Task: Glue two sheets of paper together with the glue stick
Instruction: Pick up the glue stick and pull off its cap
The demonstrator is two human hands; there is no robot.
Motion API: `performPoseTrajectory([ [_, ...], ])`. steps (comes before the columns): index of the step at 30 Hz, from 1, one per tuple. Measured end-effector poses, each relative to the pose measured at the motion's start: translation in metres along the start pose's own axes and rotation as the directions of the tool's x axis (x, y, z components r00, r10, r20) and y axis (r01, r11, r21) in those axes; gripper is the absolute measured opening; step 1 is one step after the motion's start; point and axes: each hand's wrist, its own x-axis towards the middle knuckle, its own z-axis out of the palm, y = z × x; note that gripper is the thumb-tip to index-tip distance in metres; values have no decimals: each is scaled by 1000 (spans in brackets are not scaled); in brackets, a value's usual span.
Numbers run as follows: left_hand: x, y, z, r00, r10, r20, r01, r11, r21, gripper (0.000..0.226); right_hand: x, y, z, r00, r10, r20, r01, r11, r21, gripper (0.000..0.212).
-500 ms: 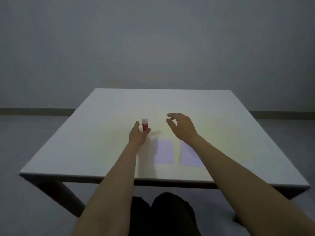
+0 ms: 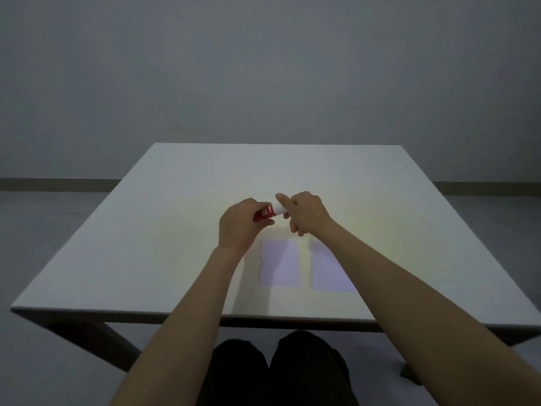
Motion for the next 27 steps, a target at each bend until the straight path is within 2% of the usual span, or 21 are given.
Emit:
performPoseTrajectory([
  [2, -1, 1, -1, 1000, 25, -17, -25, 1000, 5, 33, -4, 6, 0, 998, -64, 0, 64, 998, 28, 38],
  [4, -1, 1, -2, 999, 43, -8, -43, 999, 18, 35, -10, 16, -3, 980, -200, -10, 200, 979, 48, 15],
  [5, -2, 0, -3, 998, 60, 0, -60, 998, 30, 35, -13, 20, -5, 964, -265, -2, 265, 962, 59, 11],
  [6, -2, 1, -3, 997, 80, 6, -80, 996, 48, 35, -15, 23, -8, 952, -306, 16, 304, 950, 69, 19],
  [8, -1, 4, -3, 993, 117, 0, -117, 990, 76, 34, -16, 25, -11, 971, -234, 44, 229, 968, 108, 34],
  [10, 0, 10, -2, 986, 167, -13, -165, 981, 99, 32, -15, 22, -11, 994, -85, 74, 75, 990, 122, 37],
  [11, 0, 12, -1, 979, 202, -16, -199, 973, 117, 32, -14, 21, -10, 996, -52, 66, 44, 993, 112, 38],
  [13, 1, 15, 1, 971, 236, -23, -231, 964, 133, 34, -13, 20, -9, 995, -97, 23, 95, 990, 104, 31],
  [15, 2, 15, -1, 977, 211, -35, -206, 972, 116, 36, -14, 22, -11, 982, -184, 36, 178, 974, 137, 13],
  [17, 2, 14, -2, 977, 207, -47, -201, 973, 114, 36, -15, 21, -14, 975, -214, 56, 203, 965, 166, 34],
  [18, 3, 15, -2, 976, 215, -46, -208, 971, 120, 34, -14, 19, -14, 983, -181, 37, 173, 970, 169, 41],
  [20, 3, 18, -3, 973, 230, -32, -224, 966, 129, 32, -12, 15, -15, 993, -117, 1, 116, 985, 125, 38],
  [22, 2, 19, -2, 973, 231, -17, -227, 965, 129, 34, -9, 16, -17, 993, -121, 1, 120, 991, 62, 34],
  [25, 0, 16, -1, 993, 113, 15, -114, 988, 102, 37, -7, 24, -27, 980, -192, -59, 196, 978, 71, 10],
  [27, -2, 10, -2, 1000, -1, 27, 1, 1000, 26, 25, -3, 37, -39, 971, -191, -146, 205, 975, 88, 14],
])
